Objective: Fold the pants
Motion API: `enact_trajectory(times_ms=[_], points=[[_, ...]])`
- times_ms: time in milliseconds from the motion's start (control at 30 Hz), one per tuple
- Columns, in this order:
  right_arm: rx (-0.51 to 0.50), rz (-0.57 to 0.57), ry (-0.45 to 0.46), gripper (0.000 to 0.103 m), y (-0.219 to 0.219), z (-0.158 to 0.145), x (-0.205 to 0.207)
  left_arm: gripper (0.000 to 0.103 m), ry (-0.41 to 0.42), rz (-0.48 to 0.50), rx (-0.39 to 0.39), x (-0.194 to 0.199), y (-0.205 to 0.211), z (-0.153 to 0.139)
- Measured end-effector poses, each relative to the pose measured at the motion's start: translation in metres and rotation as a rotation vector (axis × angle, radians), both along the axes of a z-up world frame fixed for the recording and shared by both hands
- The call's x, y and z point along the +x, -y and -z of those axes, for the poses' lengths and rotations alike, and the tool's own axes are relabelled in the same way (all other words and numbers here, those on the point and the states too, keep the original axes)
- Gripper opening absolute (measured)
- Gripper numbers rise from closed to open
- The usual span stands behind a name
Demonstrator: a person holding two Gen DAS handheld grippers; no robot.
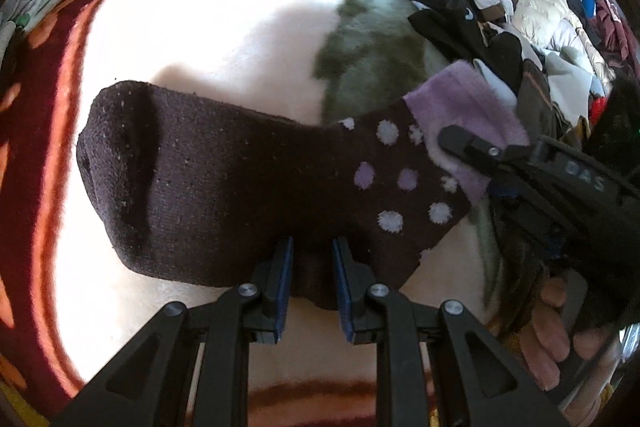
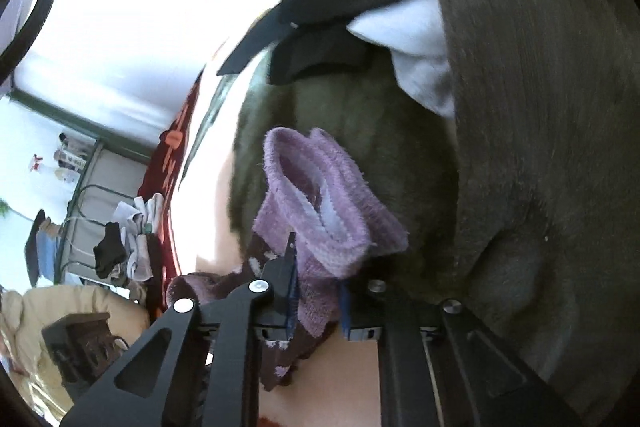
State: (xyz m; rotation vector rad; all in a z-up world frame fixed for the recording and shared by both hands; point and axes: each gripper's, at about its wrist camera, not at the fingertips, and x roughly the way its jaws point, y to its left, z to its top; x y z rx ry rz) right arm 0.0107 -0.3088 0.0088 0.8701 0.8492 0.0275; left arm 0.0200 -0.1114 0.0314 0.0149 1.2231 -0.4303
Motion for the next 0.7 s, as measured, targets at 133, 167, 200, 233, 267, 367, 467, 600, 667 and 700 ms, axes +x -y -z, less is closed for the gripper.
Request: enact_trajectory(times_ms=[133,167,200,233,267,367,467,600,667,700], points=[[-0.145,-0.044,0.044,0.015,-0.020,-0.026,-0.005,0.021,-0.002,0.002,-0.013,0.001,-0.001,-0.003],[-0.197,-0.058,0.053,0.015,-0.027,-0.034,-0.005,0.021,-0.002,0.001,-0.017,0.001,-0.004,-0.005],[-0.237,-0.067,0.053,0.015,-0.031,-0.039,-0.006,0.021,0.004,-0.001,-0.019,0.001,-0.006,-0.009],[-0.286,-0.076,0.054,0.015,-0.036,-0.046,-0.007,0.021,0.023,-0.003,-0.018,0.000,-0.012,-0.014],[-0.326,-0.084,0.058,0.015,-0.040,-0.051,-0.010,0.023,0.037,-0.004,-0.017,-0.001,-0.016,-0.017],[-0.427,-0.119,0.057,0.015,-0.053,-0.065,-0.012,0.033,0.093,-0.018,0.010,-0.002,-0.036,-0.026],[-0.512,-0.145,0.047,0.015,-0.067,-0.074,-0.010,0.033,0.096,-0.051,0.004,0.004,-0.054,-0.027],[-0.524,-0.172,0.057,0.015,-0.079,-0.081,-0.004,0.033,0.072,-0.085,-0.065,0.012,-0.066,-0.028],[-0.518,-0.172,0.058,0.015,-0.077,-0.080,-0.005,0.033,0.076,-0.070,-0.065,0.015,-0.060,-0.030],[-0.507,-0.165,0.053,0.015,-0.074,-0.078,-0.005,0.033,0.080,-0.054,-0.064,0.016,-0.055,-0.031]])
